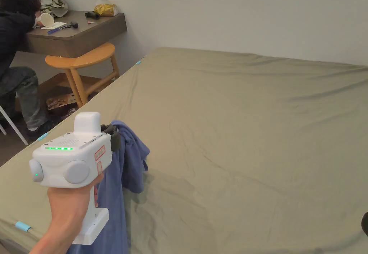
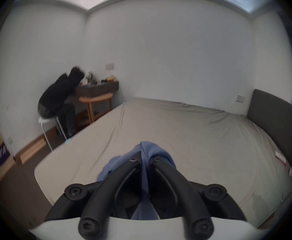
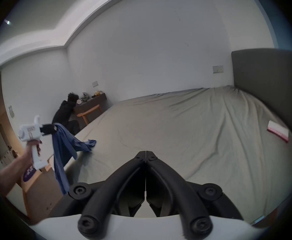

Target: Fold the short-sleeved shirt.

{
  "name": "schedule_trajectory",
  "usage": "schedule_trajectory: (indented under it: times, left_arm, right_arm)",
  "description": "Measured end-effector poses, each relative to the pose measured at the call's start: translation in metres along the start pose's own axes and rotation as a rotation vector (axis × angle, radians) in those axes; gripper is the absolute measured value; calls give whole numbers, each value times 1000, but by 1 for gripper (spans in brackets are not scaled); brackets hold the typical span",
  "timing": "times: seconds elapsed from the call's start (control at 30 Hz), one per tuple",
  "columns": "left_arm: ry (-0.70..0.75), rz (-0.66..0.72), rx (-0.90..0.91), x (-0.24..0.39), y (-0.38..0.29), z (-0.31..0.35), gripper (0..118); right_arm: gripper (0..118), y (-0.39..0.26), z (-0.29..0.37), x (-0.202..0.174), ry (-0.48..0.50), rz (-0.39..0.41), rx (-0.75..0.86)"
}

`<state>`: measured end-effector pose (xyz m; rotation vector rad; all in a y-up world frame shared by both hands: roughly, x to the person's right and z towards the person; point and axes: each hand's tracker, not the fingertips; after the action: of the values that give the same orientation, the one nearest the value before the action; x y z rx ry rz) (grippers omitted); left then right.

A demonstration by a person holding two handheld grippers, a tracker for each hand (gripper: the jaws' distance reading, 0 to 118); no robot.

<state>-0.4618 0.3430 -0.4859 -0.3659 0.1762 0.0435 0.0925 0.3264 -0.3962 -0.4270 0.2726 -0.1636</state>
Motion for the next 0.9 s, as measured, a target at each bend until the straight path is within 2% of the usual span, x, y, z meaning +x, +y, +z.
schedule_trajectory:
  times: [0.17,0.3,0.43,0.67,0.9]
  left_arm:
    - [-29,11,62,16,30,7,6]
    - [-108,0,112,48,42,17,6]
    - [-164,-22,141,88,55,28,6]
    - [-318,9,170,151,75,29,6]
    - [-451,-48,184,222,84,34,6]
  right_arm:
    - [1,3,22,6,7,-38,34]
    - [1,5,40,11,25,-29,67]
    - [1,9,53,16,-25,-4,81]
    - [1,8,71,30,-63,-19,90]
    - [1,5,90,46,-104,-38,104]
